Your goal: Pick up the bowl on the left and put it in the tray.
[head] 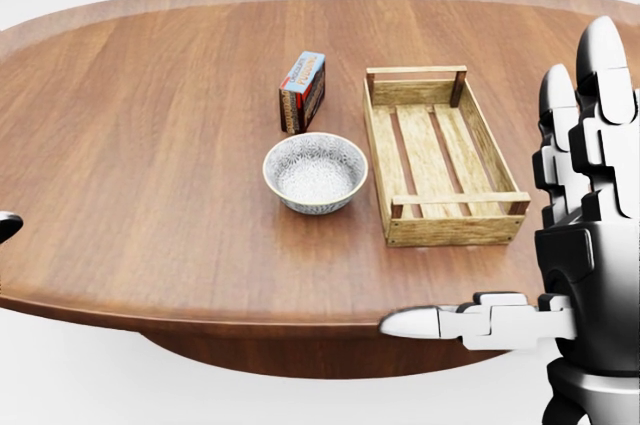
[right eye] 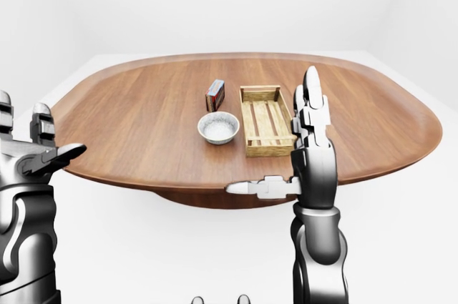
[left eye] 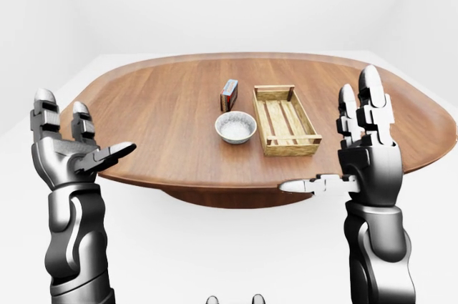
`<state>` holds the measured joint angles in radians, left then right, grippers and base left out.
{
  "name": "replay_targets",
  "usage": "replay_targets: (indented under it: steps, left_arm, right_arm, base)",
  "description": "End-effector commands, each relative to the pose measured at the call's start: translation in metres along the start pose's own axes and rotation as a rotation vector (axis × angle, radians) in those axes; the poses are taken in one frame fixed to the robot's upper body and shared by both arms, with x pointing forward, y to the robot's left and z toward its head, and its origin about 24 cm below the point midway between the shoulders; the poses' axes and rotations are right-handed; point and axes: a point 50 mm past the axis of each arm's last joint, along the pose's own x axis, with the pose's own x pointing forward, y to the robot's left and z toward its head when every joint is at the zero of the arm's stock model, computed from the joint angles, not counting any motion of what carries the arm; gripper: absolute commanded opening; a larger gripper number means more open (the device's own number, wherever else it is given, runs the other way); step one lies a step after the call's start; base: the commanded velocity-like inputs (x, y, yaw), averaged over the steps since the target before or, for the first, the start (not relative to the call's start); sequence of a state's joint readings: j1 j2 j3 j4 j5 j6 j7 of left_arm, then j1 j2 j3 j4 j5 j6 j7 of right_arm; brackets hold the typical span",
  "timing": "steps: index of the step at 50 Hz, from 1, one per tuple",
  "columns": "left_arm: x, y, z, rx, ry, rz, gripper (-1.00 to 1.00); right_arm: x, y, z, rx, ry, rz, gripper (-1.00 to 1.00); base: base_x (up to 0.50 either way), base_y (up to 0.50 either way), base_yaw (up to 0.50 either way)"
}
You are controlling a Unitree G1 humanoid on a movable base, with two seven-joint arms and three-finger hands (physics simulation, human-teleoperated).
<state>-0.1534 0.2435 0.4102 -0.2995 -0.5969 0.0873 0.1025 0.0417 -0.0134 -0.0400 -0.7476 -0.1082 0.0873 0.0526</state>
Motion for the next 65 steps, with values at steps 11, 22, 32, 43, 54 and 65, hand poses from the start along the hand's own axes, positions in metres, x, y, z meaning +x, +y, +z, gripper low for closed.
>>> replay_targets:
  steps: [11, 22, 32, 43, 54, 65]
  left_arm:
    - [0.002, 0.001, 0.001, -0.011, -0.002, 0.004, 1.0]
    - [0.003, 0.0, 0.002, -0.013, -0.008, 0.001, 1.0]
    - [0.005, 0.002, 0.005, -0.021, -0.018, 0.009, 1.0]
    - [0.005, 0.003, 0.011, -0.033, -0.037, 0.013, 1.0]
    - [0.004, 0.003, 0.011, -0.036, -0.037, 0.013, 1.0]
    - [0.006, 0.004, 0.013, -0.041, -0.042, 0.016, 1.0]
  right_arm:
    - [-0.002, 0.002, -0.004, 0.013, 0.022, 0.006, 1.0]
    - [-0.002, 0.004, -0.007, 0.023, 0.035, 0.007, 1.0]
    - [-0.002, 0.002, -0.005, 0.02, 0.024, 0.003, 1.0]
    - [0.0, 0.001, -0.001, 0.009, 0.006, 0.006, 1.0]
    - [0.002, 0.0, 0.001, -0.006, -0.01, 0.013, 1.0]
    - [0.002, 0.003, 0.009, -0.038, -0.045, 0.042, 1.0]
  base:
    - [0.5, 0.0, 0.0]
    - [0.5, 0.0, 0.0]
    - [0.5, 0.0, 0.0]
    - [0.5, 0.0, 0.0]
    - [0.5, -0.01, 0.0]
    - [0.5, -0.02, 0.0]
